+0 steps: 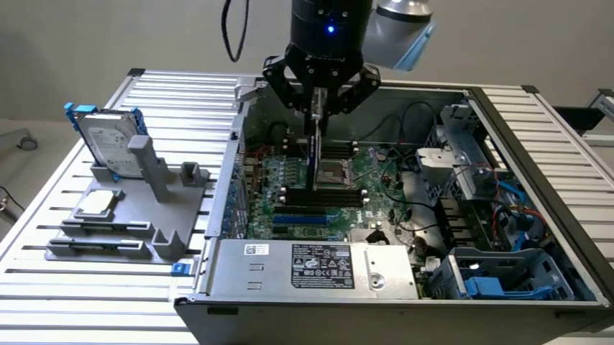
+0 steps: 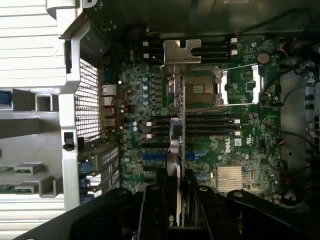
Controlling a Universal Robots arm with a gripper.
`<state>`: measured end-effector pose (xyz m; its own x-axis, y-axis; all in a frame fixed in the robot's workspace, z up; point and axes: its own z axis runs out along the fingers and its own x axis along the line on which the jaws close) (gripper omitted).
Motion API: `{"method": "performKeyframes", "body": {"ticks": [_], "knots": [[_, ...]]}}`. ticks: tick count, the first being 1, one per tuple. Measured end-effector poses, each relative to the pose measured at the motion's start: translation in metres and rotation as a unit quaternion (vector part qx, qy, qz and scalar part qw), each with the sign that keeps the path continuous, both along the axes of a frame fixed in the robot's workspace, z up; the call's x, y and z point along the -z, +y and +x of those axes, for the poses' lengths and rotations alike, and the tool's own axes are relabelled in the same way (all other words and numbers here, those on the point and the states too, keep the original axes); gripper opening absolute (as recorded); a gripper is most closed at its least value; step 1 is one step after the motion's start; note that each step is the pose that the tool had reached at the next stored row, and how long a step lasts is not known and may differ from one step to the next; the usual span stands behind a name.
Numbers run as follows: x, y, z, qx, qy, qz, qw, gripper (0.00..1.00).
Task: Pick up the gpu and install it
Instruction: 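Pick up the gpu and move the gpu toward the slot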
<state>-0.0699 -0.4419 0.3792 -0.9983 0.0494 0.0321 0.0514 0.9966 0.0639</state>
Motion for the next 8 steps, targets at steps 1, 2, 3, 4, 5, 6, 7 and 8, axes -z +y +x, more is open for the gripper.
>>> {"method": "performKeyframes", "body": {"ticks": [1,2,3,4,5,6,7,8], "knots": [[0.0019,0.0006,0.005,0.0,0.0,-0.0005,1.0,0.26],[0.0037,0.0013,0.009,0.0,0.0,-0.001,1.0,0.26],[0.0055,0.0021,0.014,0.0,0.0,-0.0012,1.0,0.26],[0.0074,0.0031,0.018,0.0,0.0001,-0.0014,1.0,0.26],[0.0092,0.0041,0.021,0.0,0.0,-0.0014,1.0,0.26],[0.0111,0.0051,0.023,-0.001,0.0,-0.0014,1.0,0.26],[0.0128,0.006,0.026,-0.001,0.0,-0.0015,1.0,0.26],[0.0145,0.0069,0.028,-0.002,0.0,-0.0015,1.0,0.26]]}}
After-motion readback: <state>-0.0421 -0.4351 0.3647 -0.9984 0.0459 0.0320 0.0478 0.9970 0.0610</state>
